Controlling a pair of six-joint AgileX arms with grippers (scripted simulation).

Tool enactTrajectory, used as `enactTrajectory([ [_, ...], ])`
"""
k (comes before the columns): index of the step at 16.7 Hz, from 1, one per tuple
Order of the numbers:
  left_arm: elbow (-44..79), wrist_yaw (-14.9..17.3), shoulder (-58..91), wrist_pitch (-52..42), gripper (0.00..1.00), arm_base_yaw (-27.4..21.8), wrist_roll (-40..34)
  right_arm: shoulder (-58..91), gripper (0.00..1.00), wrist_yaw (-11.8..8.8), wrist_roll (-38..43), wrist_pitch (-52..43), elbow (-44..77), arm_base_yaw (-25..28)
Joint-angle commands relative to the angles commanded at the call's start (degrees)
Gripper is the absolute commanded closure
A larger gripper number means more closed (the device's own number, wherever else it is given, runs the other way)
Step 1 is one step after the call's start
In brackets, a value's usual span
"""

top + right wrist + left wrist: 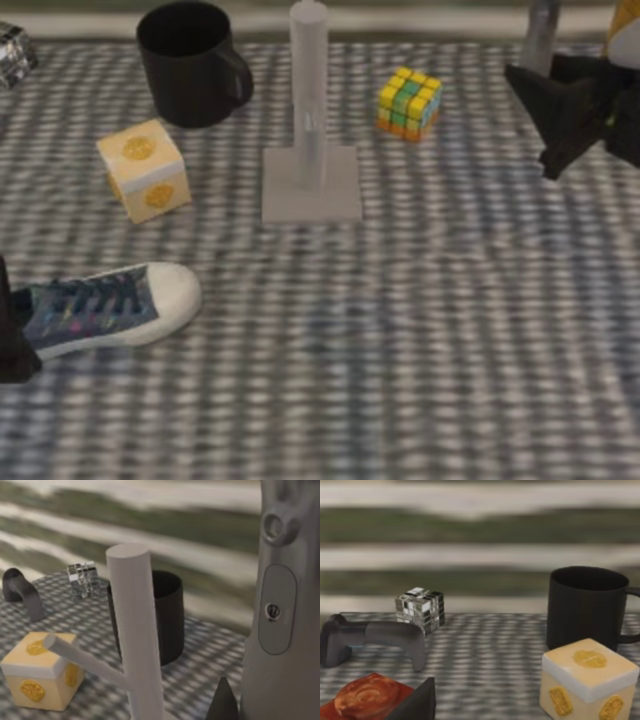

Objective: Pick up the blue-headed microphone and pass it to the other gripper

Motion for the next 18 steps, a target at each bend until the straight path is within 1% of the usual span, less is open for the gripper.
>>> enactTrajectory([
  [2,0.0,0.0,0.0,0.0,0.0,0.0,0.0,-1.92,1.0,-1.52,-0.87,3.24,-1.0,-0.23],
  [3,0.0,0.0,0.0,0.0,0.0,0.0,0.0,-2.38,1.0,-1.87,-1.09,3.97,-1.21,-0.28],
  [8,0.0,0.0,0.0,0.0,0.0,0.0,0.0,-2.22,1.0,-1.72,-0.98,4.02,-0.95,0.16],
  [9,0.0,0.0,0.0,0.0,0.0,0.0,0.0,-1.94,1.0,-1.0,-0.94,4.28,-0.75,0.9],
  [10,0.0,0.0,0.0,0.0,0.0,0.0,0.0,-1.49,1.0,0.33,-0.9,4.7,-0.43,2.23],
  [12,0.0,0.0,0.0,0.0,0.0,0.0,0.0,-0.22,1.0,4.39,-0.81,5.8,0.42,6.25],
  [14,0.0,0.0,0.0,0.0,0.0,0.0,0.0,1.28,1.0,9.57,-0.73,6.95,1.26,11.53],
  [17,0.0,0.0,0.0,0.0,0.0,0.0,0.0,3.42,1.0,18.14,-0.69,8.59,2.45,20.36],
  [18,0.0,0.0,0.0,0.0,0.0,0.0,0.0,3.88,1.0,20.51,-0.72,9.05,2.8,22.77],
])
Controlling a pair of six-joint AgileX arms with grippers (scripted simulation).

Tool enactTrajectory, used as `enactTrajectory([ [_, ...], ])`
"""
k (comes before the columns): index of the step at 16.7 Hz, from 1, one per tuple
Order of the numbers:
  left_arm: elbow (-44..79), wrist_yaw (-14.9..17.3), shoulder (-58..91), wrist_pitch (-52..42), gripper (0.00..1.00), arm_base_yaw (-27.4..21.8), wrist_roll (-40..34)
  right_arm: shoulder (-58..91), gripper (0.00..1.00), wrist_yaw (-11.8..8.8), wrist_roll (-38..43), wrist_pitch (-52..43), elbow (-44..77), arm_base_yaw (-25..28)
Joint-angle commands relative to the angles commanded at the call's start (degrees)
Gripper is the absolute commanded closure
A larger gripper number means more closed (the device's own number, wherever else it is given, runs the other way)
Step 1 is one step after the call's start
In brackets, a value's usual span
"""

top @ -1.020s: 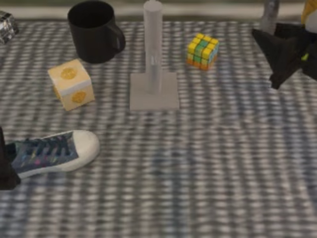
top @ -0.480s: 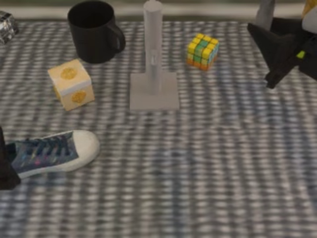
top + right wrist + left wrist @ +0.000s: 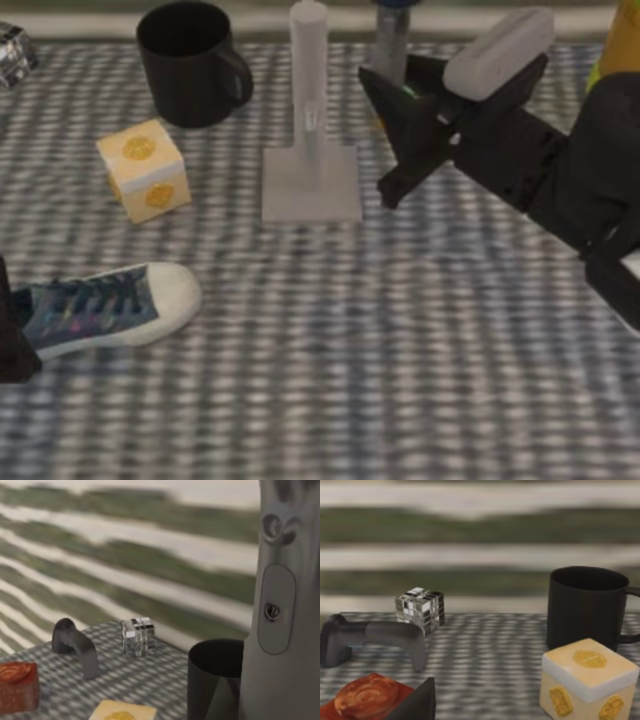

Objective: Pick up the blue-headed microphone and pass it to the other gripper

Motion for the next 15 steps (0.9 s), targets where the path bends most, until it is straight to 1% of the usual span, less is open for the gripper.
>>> enactTrajectory([
  [1,0.0,0.0,0.0,0.0,0.0,0.0,0.0,0.31,1.0,1.85,-0.04,0.39,0.29,1.86],
  [2,0.0,0.0,0.0,0.0,0.0,0.0,0.0,0.5,1.0,3.11,-0.07,0.67,0.51,3.11],
  [3,0.0,0.0,0.0,0.0,0.0,0.0,0.0,0.58,1.0,3.75,-0.08,0.82,0.63,3.76],
  [15,0.07,0.08,0.08,0.05,0.0,-0.04,0.0,0.59,1.0,3.85,-0.09,0.85,0.65,3.86],
])
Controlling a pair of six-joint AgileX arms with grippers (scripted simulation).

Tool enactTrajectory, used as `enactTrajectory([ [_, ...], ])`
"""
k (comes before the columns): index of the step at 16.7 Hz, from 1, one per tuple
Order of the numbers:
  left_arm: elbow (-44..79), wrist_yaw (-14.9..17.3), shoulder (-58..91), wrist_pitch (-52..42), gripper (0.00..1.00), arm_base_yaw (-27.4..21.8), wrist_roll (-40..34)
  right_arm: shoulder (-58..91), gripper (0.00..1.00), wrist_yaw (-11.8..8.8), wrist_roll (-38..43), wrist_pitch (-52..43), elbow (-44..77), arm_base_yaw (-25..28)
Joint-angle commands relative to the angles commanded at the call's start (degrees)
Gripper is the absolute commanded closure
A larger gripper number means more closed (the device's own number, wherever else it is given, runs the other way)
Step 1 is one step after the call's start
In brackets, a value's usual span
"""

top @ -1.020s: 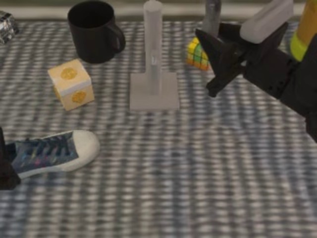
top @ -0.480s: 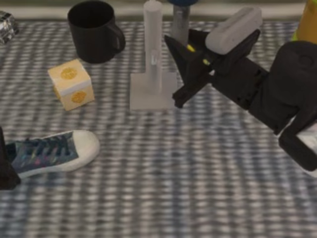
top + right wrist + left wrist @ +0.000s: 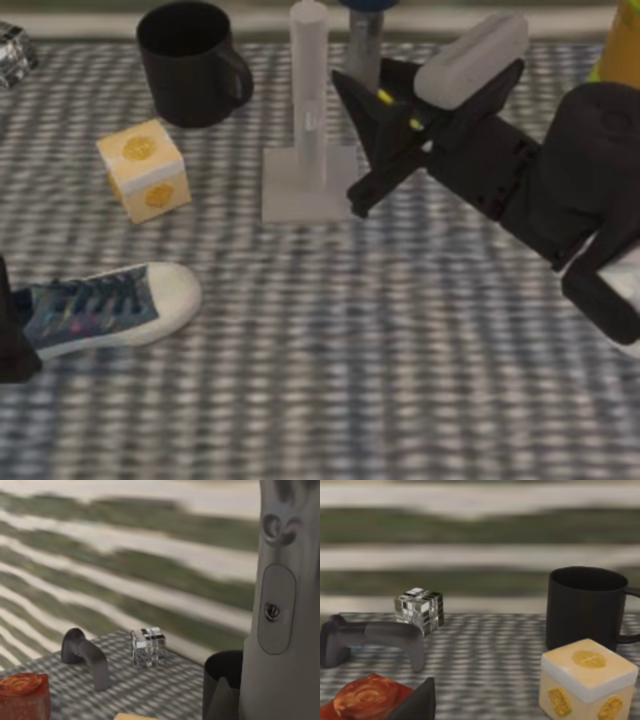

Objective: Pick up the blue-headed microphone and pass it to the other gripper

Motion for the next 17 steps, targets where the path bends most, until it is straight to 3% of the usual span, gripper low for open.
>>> enactTrajectory([
  [2,1.45,1.73,1.9,1.04,0.0,-0.72,-0.02,0.0,1.0,0.0,0.0,0.0,0.0,0.0],
  [5,6.38,7.41,9.34,4.55,0.0,-2.81,-0.03,0.0,1.0,0.0,0.0,0.0,0.0,0.0],
  [17,36.19,40.3,63.01,25.68,0.0,-13.68,0.38,0.0,1.0,0.0,0.0,0.0,0.0,0.0],
])
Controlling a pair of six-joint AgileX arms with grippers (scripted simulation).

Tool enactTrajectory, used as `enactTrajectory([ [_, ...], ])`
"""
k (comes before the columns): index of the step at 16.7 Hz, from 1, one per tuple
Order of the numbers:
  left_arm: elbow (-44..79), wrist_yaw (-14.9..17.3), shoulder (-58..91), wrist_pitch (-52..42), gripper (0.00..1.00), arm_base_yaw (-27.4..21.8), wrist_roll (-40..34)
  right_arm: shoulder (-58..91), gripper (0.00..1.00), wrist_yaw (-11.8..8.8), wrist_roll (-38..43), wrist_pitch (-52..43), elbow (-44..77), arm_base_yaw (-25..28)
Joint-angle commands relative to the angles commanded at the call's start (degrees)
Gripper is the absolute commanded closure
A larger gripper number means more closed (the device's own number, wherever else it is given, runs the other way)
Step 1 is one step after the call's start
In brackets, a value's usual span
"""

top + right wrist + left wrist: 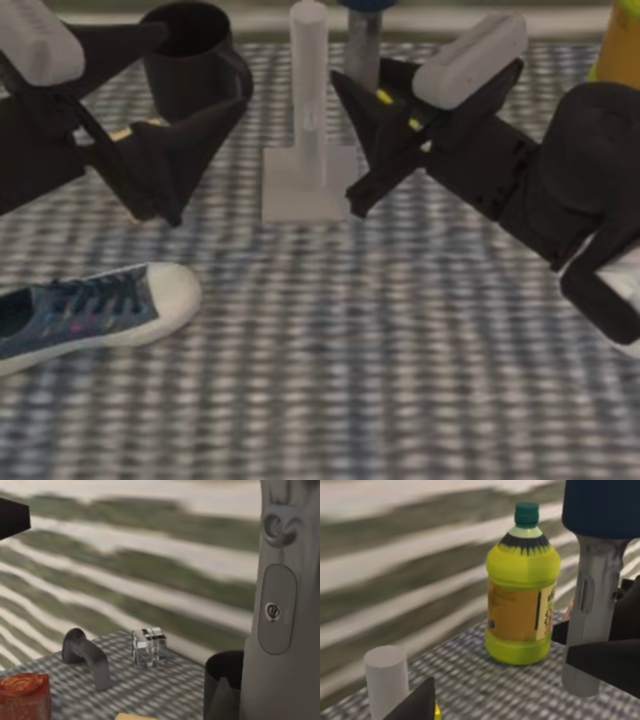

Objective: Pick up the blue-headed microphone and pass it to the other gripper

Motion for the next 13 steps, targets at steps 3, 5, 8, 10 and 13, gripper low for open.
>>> enactTrajectory([
  [3,4.61,5.19,8.35,3.28,0.0,-1.83,-0.02,0.0,1.0,0.0,0.0,0.0,0.0,0.0],
  [5,6.17,6.97,10.99,4.39,0.0,-2.46,-0.05,0.0,1.0,0.0,0.0,0.0,0.0,0.0],
  [8,6.4,7.23,11.34,4.54,0.0,-2.55,-0.05,0.0,1.0,0.0,0.0,0.0,0.0,0.0],
  [10,6.14,7.1,11.15,4.41,0.0,-2.26,-0.05,0.0,1.0,0.0,0.0,0.0,0.0,0.0],
  [13,8.01,5.76,13.23,4.83,0.0,-3.96,-0.08,0.0,1.0,0.0,0.0,0.0,0.0,0.0],
])
